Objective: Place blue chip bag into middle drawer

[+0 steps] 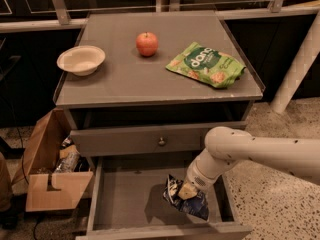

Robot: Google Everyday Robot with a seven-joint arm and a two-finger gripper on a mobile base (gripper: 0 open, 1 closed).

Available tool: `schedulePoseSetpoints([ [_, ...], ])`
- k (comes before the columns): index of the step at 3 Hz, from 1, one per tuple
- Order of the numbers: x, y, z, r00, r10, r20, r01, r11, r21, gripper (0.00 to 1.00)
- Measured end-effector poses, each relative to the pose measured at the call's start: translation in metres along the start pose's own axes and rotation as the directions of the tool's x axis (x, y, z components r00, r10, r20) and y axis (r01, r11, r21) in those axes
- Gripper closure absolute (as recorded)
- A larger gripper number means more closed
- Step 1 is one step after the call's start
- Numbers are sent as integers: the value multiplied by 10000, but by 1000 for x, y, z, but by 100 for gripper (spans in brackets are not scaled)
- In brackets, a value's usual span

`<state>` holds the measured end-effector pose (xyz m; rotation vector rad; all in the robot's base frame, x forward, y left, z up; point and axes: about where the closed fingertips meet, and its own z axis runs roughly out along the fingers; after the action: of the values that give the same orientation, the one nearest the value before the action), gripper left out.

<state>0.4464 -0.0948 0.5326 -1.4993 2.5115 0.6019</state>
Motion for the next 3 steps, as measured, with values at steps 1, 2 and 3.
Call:
schedulePoseSetpoints([
  [1, -1, -9, 13, 9987, 331, 382, -331, 9995, 3, 100],
  [2, -4, -28, 24, 9944, 609, 864, -625, 9979, 154, 100],
  [3, -3, -41, 36, 9896, 807, 1192, -836, 9963, 195, 100],
])
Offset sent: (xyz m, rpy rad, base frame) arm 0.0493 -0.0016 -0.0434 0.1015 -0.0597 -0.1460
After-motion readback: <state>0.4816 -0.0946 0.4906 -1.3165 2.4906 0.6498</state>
